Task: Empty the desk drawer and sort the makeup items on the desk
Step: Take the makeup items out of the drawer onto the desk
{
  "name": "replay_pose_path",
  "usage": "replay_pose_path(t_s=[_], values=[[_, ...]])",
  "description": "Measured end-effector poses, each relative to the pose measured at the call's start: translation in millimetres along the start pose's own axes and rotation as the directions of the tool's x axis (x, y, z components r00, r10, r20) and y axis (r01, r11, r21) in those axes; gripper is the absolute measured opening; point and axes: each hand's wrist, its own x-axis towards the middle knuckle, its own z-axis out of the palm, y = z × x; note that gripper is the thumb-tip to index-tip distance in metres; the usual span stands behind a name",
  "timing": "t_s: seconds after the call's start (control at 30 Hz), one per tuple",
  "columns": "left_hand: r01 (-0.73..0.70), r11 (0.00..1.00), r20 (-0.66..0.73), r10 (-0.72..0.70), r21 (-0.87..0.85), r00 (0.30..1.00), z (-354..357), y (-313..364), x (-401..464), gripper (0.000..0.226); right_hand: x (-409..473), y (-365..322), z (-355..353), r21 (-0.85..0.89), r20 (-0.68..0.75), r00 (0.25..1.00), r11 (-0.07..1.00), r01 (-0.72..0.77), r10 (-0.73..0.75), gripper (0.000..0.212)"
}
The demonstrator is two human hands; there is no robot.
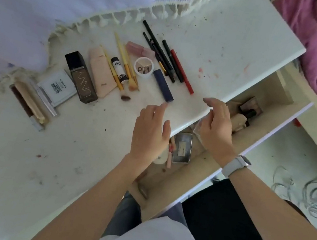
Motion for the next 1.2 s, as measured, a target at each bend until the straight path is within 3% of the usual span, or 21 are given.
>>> replay_pose_path(t_s=[0.07,0.17,0.3,0.37,0.47,0.6,0.73,0.87,1.0,1.2], values=[[-0.136,0.988,-0.032,0.134,-0.077,0.99,8.6,-4.9,-34.9,0.028,-39.6,7.1,3.5,0.049,-0.022,0.987,0.987,-0.156,0.157,0.026],[-0.214,0.967,0.111,0.23,-0.139,0.967,28.7,-12.2,-81.7,0.02,-80.5,18.4,25.4,-0.004,0.174,0.869,0.883,-0.469,0.462,0.029],[0.081,0.995,0.371,-0.051,-0.065,0.927,63.1,-22.1,-114.5,0.039,-87.5,35.2,61.4,-0.09,0.282,0.688,0.732,-0.675,0.669,0.035],[0.25,0.968,0.41,-0.225,-0.007,0.884,78.7,-30.3,-111.8,0.053,-81.0,42.0,73.5,-0.085,0.286,0.614,0.657,-0.749,0.736,0.035],[0.422,0.901,0.42,-0.346,-0.101,0.839,99.7,-41.3,-96.0,0.056,-74.9,48.2,87.3,-0.088,0.299,0.561,0.607,-0.79,0.772,0.042],[0.668,0.726,0.49,-0.529,-0.16,0.692,106.8,-40.6,-72.8,0.044,-73.5,46.7,94.5,-0.122,0.277,0.557,0.604,-0.788,0.783,0.049],[0.692,0.697,0.495,-0.542,-0.187,0.679,99.0,-36.0,-71.0,0.044,-72.3,46.4,95.0,-0.207,0.291,0.55,0.613,-0.763,0.783,0.051],[0.744,0.622,0.519,-0.564,-0.246,0.643,92.2,-16.6,-78.7,0.036,-73.7,43.5,92.1,-0.176,0.316,0.559,0.626,-0.76,0.767,0.042],[0.682,0.711,0.516,-0.525,-0.171,0.677,70.4,-11.2,-89.0,0.034,-82.7,30.7,72.2,-0.109,0.345,0.623,0.689,-0.716,0.702,0.031],[0.552,0.815,0.587,-0.363,-0.176,0.723,14.4,-18.0,-104.2,0.032,-104.8,6.5,36.3,-0.215,0.218,0.767,0.797,-0.565,0.603,0.027]])
